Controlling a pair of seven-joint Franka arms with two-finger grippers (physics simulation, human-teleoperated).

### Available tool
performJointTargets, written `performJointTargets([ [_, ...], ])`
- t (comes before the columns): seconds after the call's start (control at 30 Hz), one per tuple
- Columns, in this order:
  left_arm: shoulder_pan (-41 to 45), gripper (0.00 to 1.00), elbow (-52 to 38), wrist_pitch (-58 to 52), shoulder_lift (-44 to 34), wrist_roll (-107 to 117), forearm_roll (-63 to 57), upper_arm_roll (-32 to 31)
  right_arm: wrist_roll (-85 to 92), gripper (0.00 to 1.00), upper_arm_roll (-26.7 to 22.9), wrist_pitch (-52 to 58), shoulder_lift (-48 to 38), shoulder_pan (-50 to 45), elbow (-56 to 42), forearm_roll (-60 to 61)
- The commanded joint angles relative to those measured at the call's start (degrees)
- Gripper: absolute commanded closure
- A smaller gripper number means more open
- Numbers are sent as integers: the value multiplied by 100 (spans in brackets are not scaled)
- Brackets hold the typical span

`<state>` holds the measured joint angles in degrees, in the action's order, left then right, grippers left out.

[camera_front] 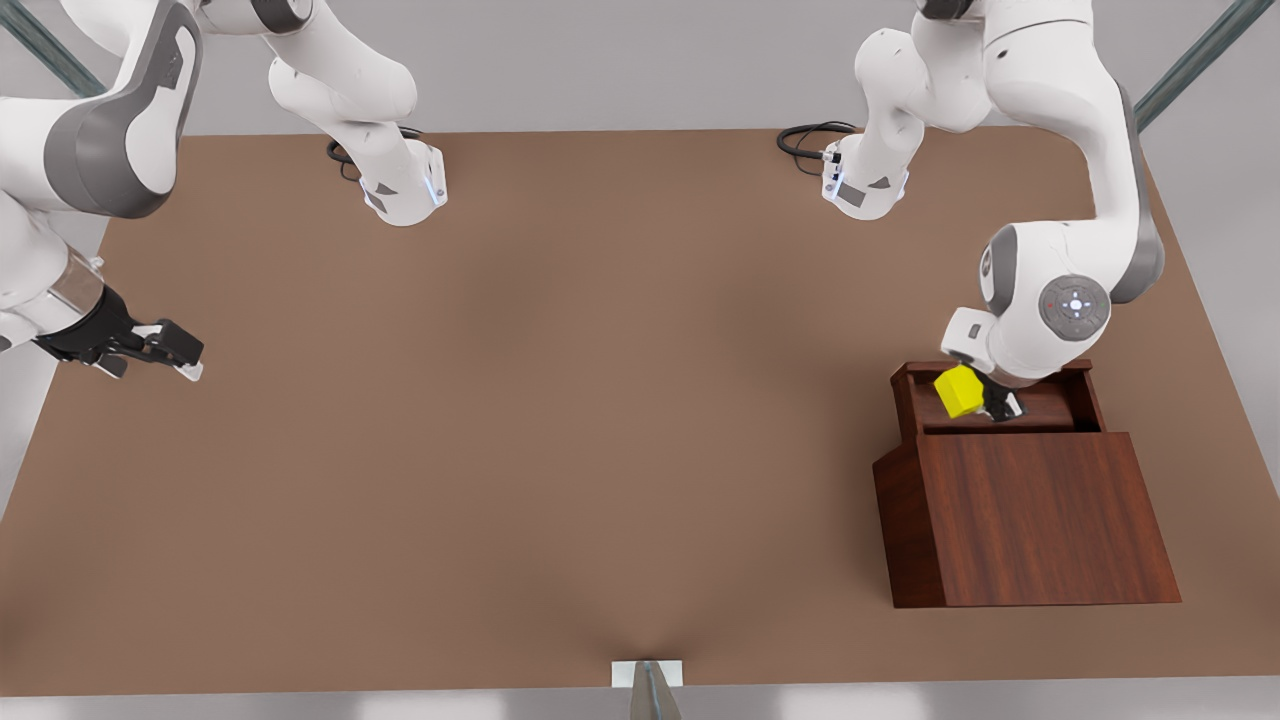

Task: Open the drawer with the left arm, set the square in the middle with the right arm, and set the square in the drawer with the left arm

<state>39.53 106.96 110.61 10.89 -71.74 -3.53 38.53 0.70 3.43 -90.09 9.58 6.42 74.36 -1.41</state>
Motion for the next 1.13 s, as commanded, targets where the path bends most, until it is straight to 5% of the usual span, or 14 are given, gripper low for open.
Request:
performJointTargets([
  [0.0,2,30,0,-4,27,-94,151,66,0,0,0,0,0,0,0,0],
  [0.2,-165,29,0,75,493,-235,327,137,0,0,0,0,35,0,9,0],
  [0.23,-165,22,0,84,546,-235,388,137,0,0,0,0,35,0,9,9],
  [0.27,-244,0,-9,84,607,-235,424,137,0,0,0,0,35,0,9,9],
  [0.5,-253,0,-27,-13,669,107,643,172,0,0,0,0,61,0,9,44],
  [0.6,-236,0,-1115,-1760,642,3032,731,208,0,0,0,0,79,0,17,44],
  [0.7,-209,0,-1802,-1999,599,5213,951,85,9,0,9,-9,105,0,9,44],
  [0.73,-270,0,-1916,-1946,493,5697,1048,-91,0,0,9,-26,105,0,9,44],
  [0.83,-2318,0,-2935,-1981,379,6831,951,-2454,9,0,0,-26,114,0,17,44],
  [0.93,-3320,0,-2909,-1859,168,6963,-77,-3861,9,0,0,-35,114,0,9,44],
  [1.1,-3514,0,-2883,-1753,168,6972,-218,-4196,0,0,9,-35,114,-9,0,44],
])
